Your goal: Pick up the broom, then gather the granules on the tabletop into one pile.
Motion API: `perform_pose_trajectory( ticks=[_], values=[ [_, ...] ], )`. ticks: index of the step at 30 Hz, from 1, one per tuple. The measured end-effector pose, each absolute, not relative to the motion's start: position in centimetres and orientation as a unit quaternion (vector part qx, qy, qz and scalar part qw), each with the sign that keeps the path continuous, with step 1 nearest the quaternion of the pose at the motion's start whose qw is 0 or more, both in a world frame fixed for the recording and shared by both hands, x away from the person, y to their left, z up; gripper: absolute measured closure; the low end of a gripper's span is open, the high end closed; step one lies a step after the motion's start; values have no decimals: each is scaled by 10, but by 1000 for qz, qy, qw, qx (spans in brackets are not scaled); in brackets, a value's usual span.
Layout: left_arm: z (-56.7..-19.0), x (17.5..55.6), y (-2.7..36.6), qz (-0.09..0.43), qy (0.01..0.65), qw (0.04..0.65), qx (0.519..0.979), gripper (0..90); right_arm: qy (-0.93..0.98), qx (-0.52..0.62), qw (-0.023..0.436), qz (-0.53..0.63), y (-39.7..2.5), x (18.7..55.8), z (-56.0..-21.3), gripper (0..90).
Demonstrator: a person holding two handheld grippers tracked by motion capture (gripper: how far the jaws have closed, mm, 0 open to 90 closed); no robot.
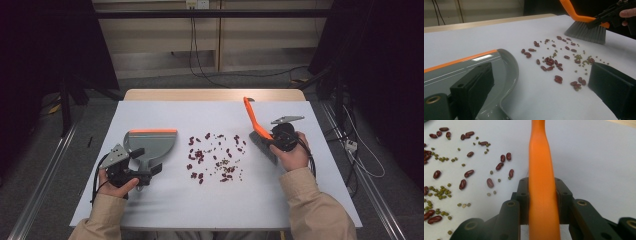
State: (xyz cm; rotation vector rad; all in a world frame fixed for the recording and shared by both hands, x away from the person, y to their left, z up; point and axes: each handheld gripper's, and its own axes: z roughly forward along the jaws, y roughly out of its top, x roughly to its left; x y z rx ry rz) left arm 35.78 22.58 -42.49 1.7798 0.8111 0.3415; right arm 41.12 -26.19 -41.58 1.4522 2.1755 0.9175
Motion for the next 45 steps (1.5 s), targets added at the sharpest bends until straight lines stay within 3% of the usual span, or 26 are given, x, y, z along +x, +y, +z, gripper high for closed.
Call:
perform_pose_trajectory(
  ticks=[8, 45],
  values=[
    [-425, 358, 226, 144, 343, 548, 749, 60, 754, 529, 178, 346, -269, 413, -413, 715],
    [-425, 354, 232, 143, 341, 550, 749, 58, 778, 442, 245, 372, -231, 472, -409, 715]
  ],
)
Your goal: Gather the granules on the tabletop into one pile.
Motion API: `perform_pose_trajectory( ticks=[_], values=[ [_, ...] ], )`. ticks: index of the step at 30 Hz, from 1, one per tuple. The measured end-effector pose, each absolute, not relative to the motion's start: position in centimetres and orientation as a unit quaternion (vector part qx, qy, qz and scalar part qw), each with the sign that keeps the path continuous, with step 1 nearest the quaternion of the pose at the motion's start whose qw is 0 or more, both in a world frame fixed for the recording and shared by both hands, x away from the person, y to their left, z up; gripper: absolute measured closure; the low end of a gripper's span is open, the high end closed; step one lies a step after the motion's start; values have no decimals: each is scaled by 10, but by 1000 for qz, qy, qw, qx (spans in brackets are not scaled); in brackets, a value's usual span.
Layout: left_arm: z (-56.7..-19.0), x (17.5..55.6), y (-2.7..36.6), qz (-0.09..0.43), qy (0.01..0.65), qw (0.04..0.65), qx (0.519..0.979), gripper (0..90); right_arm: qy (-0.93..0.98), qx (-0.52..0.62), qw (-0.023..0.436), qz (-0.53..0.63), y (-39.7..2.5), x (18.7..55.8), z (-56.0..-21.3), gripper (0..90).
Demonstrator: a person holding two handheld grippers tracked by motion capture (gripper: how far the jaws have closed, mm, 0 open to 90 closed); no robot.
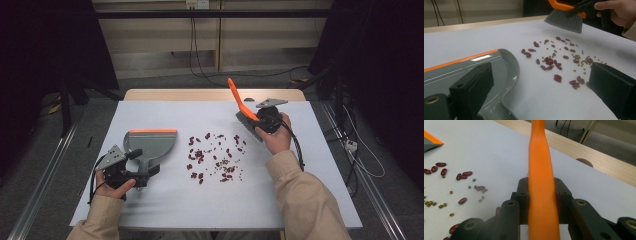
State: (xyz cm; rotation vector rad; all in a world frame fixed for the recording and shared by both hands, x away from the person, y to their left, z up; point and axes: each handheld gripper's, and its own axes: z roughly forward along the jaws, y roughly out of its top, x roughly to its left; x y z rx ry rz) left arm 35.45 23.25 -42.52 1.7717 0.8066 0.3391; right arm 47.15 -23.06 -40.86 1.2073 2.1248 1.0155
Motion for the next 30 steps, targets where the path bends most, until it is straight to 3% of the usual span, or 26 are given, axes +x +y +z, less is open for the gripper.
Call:
perform_pose_trajectory(
  ticks=[11, 30],
  values=[
    [-426, 354, 235, 143, 345, 551, 746, 58, 821, 375, 258, 344, -206, 486, -430, 715],
    [-426, 355, 234, 144, 346, 552, 745, 58, 871, 279, 206, 348, -191, 449, -427, 714]
  ],
)
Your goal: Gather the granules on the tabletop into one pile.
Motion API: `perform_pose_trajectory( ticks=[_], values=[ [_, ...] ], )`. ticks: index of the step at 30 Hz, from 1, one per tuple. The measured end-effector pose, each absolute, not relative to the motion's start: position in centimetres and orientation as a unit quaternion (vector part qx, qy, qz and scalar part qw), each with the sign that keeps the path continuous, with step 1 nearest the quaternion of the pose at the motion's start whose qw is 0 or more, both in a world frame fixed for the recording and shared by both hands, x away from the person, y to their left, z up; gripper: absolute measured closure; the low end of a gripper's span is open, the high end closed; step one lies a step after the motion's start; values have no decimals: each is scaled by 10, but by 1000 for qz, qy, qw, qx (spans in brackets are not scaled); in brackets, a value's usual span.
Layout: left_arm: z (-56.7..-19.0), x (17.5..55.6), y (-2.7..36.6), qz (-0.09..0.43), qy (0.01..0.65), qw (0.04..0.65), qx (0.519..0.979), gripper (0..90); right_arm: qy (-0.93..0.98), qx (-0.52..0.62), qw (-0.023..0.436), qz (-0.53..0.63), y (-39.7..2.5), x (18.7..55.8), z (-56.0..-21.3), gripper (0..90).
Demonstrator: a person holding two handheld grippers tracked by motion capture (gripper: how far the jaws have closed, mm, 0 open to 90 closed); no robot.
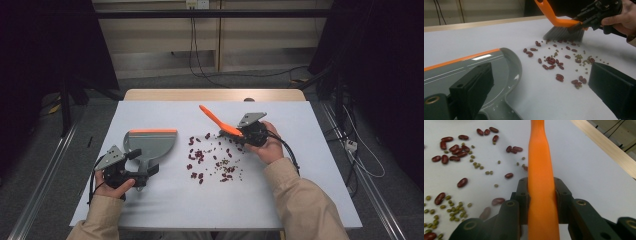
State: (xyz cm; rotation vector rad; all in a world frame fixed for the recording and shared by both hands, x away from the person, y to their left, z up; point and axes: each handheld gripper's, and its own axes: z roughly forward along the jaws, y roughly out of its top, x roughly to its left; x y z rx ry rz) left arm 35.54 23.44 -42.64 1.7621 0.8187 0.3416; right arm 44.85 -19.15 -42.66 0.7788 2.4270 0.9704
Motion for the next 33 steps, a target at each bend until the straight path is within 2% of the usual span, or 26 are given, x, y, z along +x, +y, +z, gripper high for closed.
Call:
perform_pose_trajectory(
  ticks=[24, 33],
  values=[
    [-426, 355, 233, 146, 344, 551, 746, 58, 882, 245, 173, 364, -184, 411, -422, 714],
    [-426, 355, 232, 147, 344, 551, 746, 58, 861, 264, 189, 392, -191, 416, -410, 715]
  ],
)
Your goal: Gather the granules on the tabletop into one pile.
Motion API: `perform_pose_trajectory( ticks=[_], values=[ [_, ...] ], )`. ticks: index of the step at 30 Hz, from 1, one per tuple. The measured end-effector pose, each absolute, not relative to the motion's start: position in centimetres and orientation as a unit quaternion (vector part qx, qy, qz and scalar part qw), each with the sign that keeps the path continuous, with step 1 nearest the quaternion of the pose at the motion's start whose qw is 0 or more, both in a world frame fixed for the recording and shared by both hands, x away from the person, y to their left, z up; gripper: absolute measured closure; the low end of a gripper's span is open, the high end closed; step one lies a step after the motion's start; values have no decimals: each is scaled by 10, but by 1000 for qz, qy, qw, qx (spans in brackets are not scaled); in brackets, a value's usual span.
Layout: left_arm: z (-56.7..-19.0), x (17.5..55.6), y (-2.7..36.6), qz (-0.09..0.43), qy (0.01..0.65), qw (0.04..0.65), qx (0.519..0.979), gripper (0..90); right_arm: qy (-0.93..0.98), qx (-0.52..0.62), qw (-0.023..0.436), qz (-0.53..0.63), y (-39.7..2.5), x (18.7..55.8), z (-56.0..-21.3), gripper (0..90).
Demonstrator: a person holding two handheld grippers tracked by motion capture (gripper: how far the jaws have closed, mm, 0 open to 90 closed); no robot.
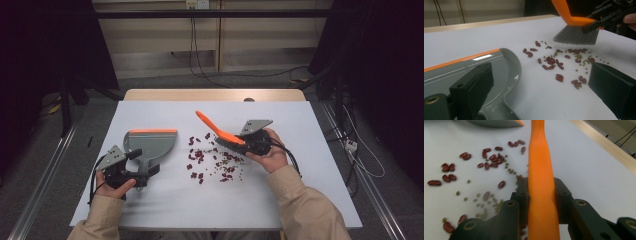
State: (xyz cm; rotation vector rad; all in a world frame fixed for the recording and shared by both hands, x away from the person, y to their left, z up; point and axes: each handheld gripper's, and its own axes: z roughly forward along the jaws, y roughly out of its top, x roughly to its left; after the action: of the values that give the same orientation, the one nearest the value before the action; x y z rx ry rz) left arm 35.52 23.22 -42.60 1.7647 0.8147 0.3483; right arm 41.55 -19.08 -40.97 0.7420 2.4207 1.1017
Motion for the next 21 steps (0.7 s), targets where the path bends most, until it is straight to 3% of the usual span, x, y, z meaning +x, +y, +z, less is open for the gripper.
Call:
perform_pose_trajectory(
  ticks=[7, 21],
  values=[
    [-426, 356, 233, 149, 346, 551, 745, 56, 857, 282, 219, 373, -195, 438, -412, 714],
    [-427, 357, 232, 144, 350, 550, 744, 56, 847, 288, 229, 384, -174, 484, -421, 715]
  ],
)
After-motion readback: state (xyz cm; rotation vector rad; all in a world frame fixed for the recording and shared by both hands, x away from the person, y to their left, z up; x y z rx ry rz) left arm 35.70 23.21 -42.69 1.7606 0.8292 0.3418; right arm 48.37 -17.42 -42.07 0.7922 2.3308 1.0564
